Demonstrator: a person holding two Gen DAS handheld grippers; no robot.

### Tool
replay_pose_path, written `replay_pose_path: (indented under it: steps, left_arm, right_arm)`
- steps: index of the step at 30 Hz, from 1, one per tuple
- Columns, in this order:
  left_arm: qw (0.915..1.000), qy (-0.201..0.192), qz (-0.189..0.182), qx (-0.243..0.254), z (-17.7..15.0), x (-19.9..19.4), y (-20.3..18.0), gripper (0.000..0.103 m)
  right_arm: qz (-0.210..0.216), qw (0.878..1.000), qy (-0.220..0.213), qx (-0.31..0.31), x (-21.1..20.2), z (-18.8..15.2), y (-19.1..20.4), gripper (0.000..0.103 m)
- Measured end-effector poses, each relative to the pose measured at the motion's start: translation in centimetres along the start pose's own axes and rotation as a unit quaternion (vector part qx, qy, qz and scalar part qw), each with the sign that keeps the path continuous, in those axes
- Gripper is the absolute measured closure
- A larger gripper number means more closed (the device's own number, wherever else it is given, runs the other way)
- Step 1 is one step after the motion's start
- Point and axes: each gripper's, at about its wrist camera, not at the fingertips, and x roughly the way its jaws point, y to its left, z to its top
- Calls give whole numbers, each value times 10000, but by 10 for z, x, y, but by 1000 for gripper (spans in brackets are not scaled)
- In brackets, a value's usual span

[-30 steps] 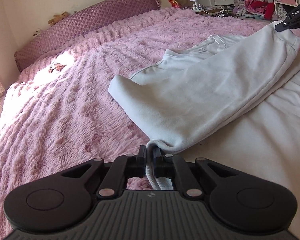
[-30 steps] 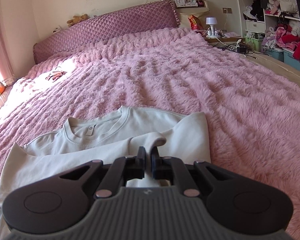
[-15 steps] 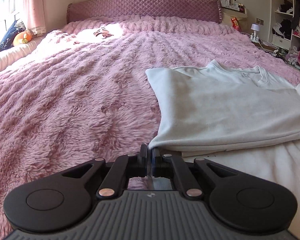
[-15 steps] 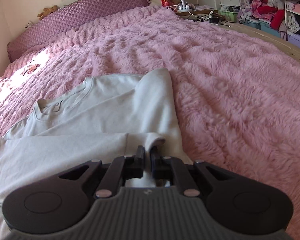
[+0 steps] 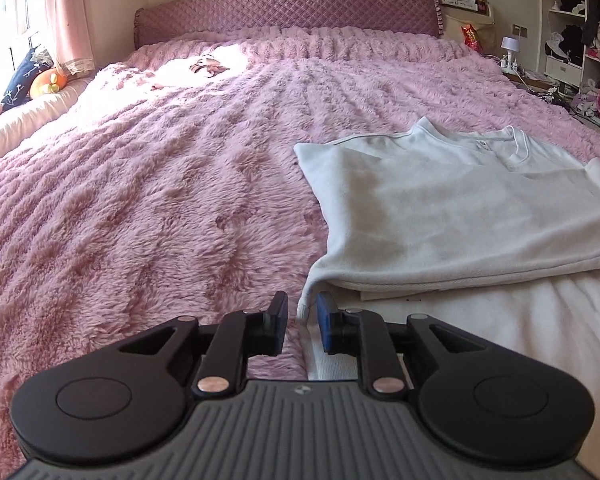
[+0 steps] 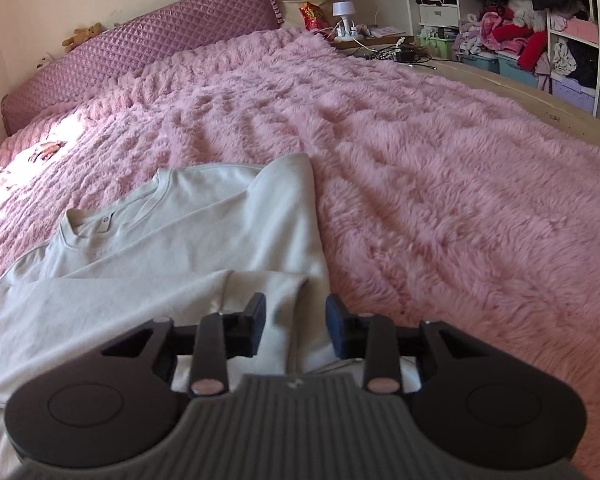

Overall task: Fold small clothes
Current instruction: 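Fold the held side edge inward over the body and open the right gripper, then move both grippers back to the sweatshirt hem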

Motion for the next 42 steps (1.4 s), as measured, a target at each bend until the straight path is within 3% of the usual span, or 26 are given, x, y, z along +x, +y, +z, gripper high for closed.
replay_pose_path:
  steps: [5,10,11,12,13,15,20,23,25,28,30,33,37,39,42]
  left_arm:
    - [9980,-443,-375,-230,18,-25,4,76]
    - [9912,-655,-914,-698,39,-12,-2,71]
    - [9894,-656,-1020,-803,42,-6,-5,68]
    - [9887,-597,-1078,-853,44,0,-7,67]
    - [9881,-513,-1095,-947,45,7,-9,67]
    - [9868,-326,-1110,-1135,44,21,-10,67]
    - [9862,-185,-972,-1324,38,34,-9,66]
    - [9874,305,-754,-1357,31,55,-5,60]
    - [9836,472,-850,-1518,25,64,1,60]
    - [9819,286,-813,-1688,27,57,7,60]
    - [9791,-1,-911,-1820,33,46,8,60]
    - [9743,-275,-1215,-1877,43,37,1,60]
    - [9769,-210,-1379,-1621,50,41,-20,60]
    - [9785,-87,-1348,-1559,49,47,-27,60]
    - [9803,158,-1237,-1532,46,61,-30,60]
  right_arm:
    - [739,9966,105,339,-27,-4,-20,62]
    - [762,9963,389,43,-24,-17,-12,63]
    - [766,9961,447,19,-20,-19,-10,68]
    - [774,9956,519,33,-17,-21,-8,89]
    - [824,9945,638,62,-13,-22,-7,100]
    - [854,9940,670,135,-14,-23,-7,101]
    - [800,9965,232,-120,-48,-17,-7,101]
    - [656,9960,536,-294,-36,-28,-13,101]
    - [707,9944,774,-110,-21,-36,-22,100]
    - [628,9960,629,104,-27,-35,-28,91]
    - [368,9988,290,128,-41,-32,-26,83]
    - [422,9989,-198,-38,-55,-22,-18,83]
    - [1031,9935,-358,-338,-44,-6,1,83]
    - [1284,9894,-293,-603,-31,-4,12,76]
    - [1090,9891,-87,-988,-11,-8,24,75]
